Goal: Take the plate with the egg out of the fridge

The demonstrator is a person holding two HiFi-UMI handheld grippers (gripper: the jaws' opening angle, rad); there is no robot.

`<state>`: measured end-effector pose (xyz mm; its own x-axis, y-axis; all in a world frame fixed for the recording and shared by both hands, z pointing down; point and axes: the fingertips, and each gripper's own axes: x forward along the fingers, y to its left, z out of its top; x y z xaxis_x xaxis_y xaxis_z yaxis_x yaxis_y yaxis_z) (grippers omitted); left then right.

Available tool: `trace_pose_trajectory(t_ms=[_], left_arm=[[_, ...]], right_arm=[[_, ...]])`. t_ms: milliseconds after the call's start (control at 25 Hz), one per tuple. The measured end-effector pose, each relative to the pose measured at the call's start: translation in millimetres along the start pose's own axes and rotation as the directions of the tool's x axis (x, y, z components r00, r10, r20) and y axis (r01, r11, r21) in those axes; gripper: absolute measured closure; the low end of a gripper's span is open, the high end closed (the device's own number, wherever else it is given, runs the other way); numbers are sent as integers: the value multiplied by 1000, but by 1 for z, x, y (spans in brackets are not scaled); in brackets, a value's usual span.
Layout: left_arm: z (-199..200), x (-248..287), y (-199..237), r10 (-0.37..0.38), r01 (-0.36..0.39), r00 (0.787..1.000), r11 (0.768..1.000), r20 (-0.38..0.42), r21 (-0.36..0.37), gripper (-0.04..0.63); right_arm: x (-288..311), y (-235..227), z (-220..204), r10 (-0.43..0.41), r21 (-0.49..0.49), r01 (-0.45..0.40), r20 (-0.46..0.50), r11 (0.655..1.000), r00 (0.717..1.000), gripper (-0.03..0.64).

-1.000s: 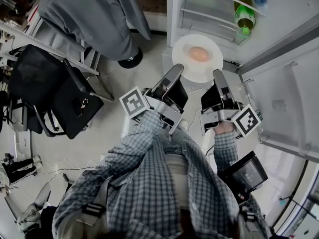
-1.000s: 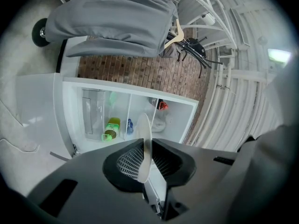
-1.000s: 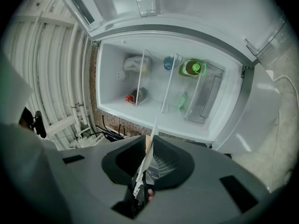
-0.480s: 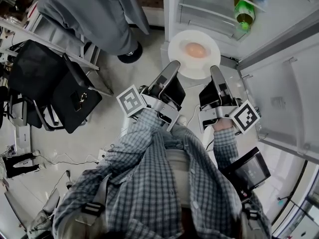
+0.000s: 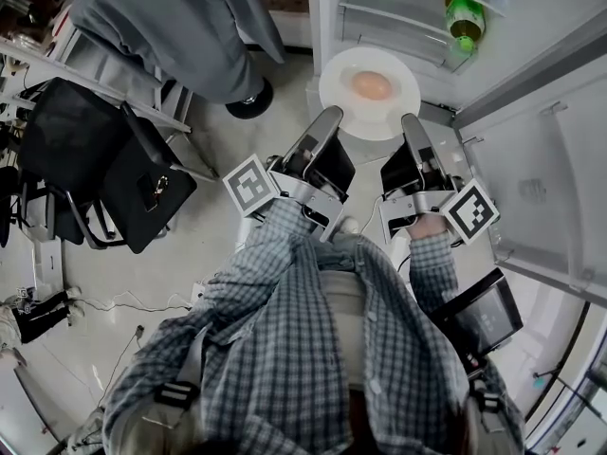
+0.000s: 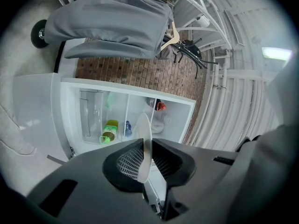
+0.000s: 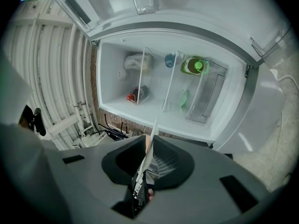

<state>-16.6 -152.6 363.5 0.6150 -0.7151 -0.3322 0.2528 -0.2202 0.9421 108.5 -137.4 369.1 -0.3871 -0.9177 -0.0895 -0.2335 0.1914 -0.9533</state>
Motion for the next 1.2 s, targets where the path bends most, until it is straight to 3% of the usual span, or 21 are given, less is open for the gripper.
trace_pose_trajectory(t_ms=[1200], left_arm=[[2,6,2,-4,3,1000,1000,-18,-18,535]], right_arm=[[3,2,3,-3,-1,3,24,1000,1000,563]])
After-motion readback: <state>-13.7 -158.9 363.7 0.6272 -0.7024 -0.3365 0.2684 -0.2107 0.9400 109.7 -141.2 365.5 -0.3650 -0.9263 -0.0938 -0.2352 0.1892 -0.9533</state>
